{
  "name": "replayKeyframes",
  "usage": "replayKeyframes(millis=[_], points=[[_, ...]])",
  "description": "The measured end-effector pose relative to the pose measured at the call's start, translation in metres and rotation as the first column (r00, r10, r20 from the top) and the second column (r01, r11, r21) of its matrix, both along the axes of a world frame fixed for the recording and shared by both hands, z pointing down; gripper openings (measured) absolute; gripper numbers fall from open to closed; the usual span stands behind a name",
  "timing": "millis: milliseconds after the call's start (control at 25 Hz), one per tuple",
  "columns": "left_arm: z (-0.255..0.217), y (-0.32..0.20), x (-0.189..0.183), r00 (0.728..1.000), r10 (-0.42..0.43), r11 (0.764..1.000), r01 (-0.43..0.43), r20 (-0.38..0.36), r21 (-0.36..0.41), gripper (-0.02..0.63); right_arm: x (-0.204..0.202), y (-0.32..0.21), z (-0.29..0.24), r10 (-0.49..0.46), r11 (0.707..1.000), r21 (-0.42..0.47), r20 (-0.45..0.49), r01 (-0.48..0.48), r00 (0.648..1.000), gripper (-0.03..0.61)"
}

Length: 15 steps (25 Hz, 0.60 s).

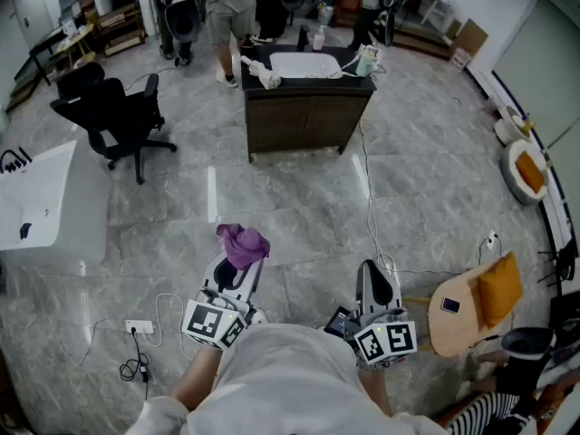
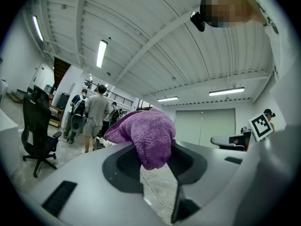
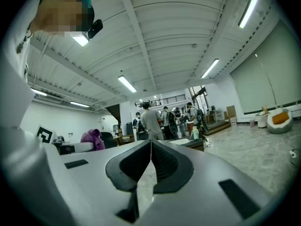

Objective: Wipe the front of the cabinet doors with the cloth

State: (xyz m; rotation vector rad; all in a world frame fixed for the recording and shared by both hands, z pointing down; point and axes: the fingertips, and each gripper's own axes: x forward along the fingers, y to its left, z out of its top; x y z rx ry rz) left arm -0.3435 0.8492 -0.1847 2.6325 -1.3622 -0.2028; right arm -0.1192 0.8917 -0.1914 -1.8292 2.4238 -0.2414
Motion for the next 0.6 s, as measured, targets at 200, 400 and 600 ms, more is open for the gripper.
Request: replayKeyframes(millis=[200, 400, 600], points=[[0.0, 0.007, 0.072, 1.0, 0.004, 1.0, -0.004, 0.006, 0.001, 0.137, 0.075, 0.026, 0.003, 0.023, 1.0, -0.01, -0.018, -0.023, 1.0, 0.029], [-0.006, 0.03, 0.151, 0.999, 0.025, 1.0, -0.025, -0.03, -0.006, 0.137, 0.139, 0.048, 0.021, -0.003, 0.999, -0.045, -0.015, 0.002, 1.0, 0.031], [0.009, 0.057, 0.201, 0.999, 0.037, 0.998, -0.036, 0.011, -0.041, 0.137, 0.174, 0.064, 0.02, -0.041, 0.999, -0.019, -0.019, 0.041, 0.999, 0.029]])
